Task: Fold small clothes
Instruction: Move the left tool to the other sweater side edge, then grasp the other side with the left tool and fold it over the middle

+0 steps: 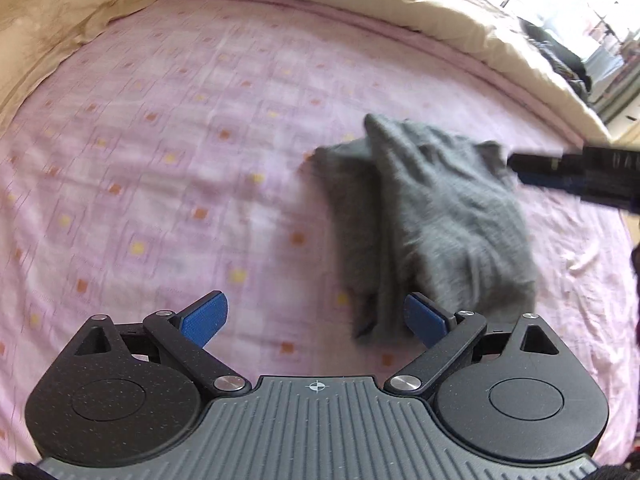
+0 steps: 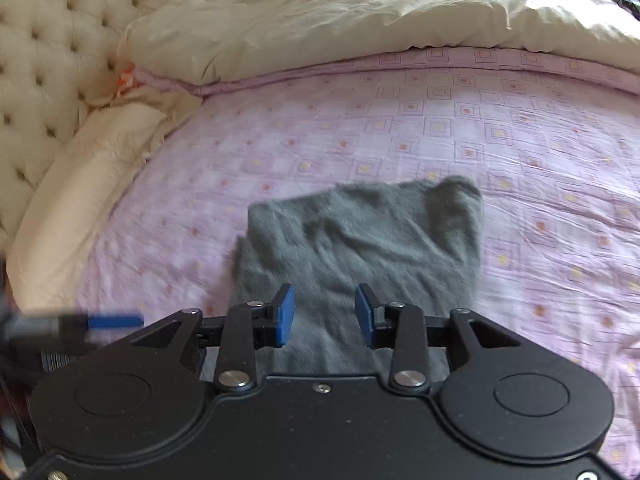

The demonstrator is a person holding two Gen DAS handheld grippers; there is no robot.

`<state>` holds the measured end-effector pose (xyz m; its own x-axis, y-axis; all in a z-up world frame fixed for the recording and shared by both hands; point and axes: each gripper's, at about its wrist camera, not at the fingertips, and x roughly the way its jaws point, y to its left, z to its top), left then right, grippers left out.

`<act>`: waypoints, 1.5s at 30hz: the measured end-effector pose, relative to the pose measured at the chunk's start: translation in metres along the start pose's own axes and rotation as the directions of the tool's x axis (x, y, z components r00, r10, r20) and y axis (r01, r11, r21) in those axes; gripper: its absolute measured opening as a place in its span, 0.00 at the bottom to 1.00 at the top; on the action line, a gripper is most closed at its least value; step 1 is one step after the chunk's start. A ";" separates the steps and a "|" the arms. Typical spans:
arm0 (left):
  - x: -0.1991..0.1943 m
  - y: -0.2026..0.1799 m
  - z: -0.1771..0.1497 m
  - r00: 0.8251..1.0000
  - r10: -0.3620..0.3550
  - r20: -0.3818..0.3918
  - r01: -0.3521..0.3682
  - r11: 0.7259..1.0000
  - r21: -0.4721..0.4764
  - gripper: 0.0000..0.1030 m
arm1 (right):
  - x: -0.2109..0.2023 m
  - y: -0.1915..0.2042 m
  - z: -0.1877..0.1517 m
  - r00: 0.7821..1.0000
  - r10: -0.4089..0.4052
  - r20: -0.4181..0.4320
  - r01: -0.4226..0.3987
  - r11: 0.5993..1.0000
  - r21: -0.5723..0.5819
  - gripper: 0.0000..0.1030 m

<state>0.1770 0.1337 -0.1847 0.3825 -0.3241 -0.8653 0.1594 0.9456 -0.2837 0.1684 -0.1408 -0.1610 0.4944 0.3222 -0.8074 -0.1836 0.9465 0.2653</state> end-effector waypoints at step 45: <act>0.100 -0.022 0.105 0.998 0.007 -0.055 0.002 0.985 0.171 0.33 | -0.005 0.068 -0.075 0.995 0.062 0.080 -0.039 0.965 -0.260 0.75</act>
<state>0.3073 0.0774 -0.2220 0.3329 -0.3149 -0.8888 0.3139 0.9258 -0.2105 0.0898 -0.0789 -0.1788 0.5482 0.3807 -0.7447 -0.4178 0.8960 0.1505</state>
